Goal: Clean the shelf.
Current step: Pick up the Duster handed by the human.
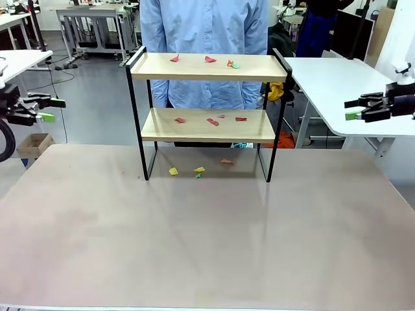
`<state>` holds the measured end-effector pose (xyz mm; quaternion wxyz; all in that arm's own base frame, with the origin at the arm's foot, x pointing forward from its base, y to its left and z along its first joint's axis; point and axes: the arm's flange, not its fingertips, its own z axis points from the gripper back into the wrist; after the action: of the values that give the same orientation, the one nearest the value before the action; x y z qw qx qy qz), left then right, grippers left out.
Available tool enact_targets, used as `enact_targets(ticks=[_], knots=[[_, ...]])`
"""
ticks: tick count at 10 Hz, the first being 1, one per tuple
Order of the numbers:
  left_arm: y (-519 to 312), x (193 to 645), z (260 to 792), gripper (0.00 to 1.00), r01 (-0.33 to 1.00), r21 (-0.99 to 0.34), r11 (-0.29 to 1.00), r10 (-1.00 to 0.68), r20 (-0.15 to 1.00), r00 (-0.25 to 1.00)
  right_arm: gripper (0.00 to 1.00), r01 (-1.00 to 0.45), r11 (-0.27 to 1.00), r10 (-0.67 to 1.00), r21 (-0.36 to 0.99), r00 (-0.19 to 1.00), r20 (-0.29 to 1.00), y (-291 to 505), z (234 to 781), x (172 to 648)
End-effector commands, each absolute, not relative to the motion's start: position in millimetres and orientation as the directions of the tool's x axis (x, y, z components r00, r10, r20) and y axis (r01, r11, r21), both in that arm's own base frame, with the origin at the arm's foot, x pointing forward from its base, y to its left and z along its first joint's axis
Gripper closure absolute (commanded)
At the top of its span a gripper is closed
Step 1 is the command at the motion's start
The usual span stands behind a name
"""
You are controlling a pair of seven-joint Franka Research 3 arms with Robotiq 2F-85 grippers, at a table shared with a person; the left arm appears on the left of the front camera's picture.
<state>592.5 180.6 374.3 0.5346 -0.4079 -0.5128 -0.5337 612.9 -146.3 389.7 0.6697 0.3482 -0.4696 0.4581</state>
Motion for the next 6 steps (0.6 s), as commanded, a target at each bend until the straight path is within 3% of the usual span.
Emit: enact_targets(ticks=[1, 6], knots=[[182, 592, 364, 0.00, 0.973, 0.222, 0.067, -0.079, 0.973, -0.217, 0.00, -0.955, 0.295, 0.204, -0.021, 0.041, 0.978, -149, 385, 611], [166, 600, 357, 0.00, 0.973, 0.208, 0.096, -0.012, 0.978, -0.208, 0.00, -0.948, 0.306, 0.173, -0.084, -0.032, 0.984, -158, 371, 609]])
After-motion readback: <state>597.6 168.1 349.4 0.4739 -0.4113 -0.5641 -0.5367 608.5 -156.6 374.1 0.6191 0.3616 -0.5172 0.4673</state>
